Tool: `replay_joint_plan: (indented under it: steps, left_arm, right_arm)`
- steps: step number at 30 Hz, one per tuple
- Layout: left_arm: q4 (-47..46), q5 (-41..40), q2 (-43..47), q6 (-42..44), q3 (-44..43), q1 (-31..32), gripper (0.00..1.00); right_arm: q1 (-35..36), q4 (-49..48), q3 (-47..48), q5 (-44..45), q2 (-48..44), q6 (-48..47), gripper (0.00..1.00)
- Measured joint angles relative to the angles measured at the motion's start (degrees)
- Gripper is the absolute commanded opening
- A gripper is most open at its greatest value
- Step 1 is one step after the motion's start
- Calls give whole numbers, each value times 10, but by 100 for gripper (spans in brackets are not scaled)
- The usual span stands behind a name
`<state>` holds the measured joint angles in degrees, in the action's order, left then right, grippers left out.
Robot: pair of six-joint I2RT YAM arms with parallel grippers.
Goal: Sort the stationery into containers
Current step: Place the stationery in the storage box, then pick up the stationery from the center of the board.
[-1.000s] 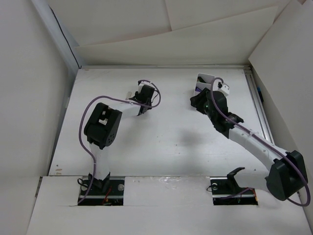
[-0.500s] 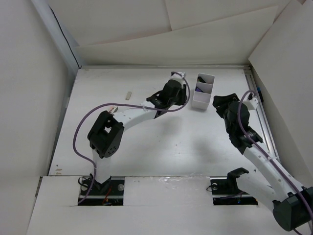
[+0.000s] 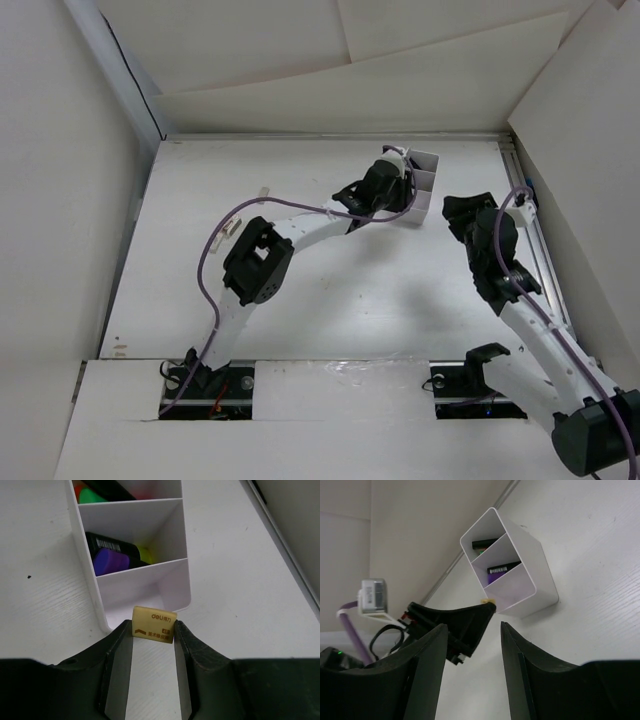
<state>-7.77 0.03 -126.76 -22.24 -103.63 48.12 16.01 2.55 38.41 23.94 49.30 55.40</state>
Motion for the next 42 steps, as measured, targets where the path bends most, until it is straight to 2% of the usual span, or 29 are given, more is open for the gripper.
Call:
replay_joint_plan:
  steps: [5, 11, 16, 18, 23, 27, 30, 33, 36, 39, 42]
  left_arm:
    - [3, 6, -34, -6, -18, -1, 27]
    - [-1, 7, -54, -14, -49, -1, 40]
    - [-3, 10, -69, -18, -79, -1, 65]
    - [-3, 11, -73, -20, -88, -1, 69]
    - [-10, 10, -70, -18, -80, -1, 62]
    - [-14, -9, -16, -8, -2, -3, 61]
    - [-24, -23, 64, -9, 88, -16, 60]
    - [-39, -30, 166, -29, 185, -67, 61]
    - [-63, -42, 240, -53, 254, -159, 62]
    - [-72, -80, 265, -66, 292, -246, 63]
    - [-52, -110, 255, -65, 309, -293, 64]
  right_arm:
    - [-3, -1, -5, -5, -16, 3, 52]
    - [-10, -1, -10, -13, -18, 5, 52]
    - [-10, -1, -10, -24, -12, 5, 52]
    - [-10, -1, -10, -26, -12, 5, 52]
    - [-10, -2, -10, -26, -14, 5, 52]
    - [-10, -4, -13, -26, -17, 5, 52]
    - [-10, -4, -16, -32, -17, 5, 52]
    - [-10, -5, -17, -35, -14, 5, 51]
    - [-10, -9, -17, -45, -1, 3, 51]
    - [-7, -9, -17, -51, 12, 3, 51]
    - [-6, -12, -17, -56, 19, 0, 51]
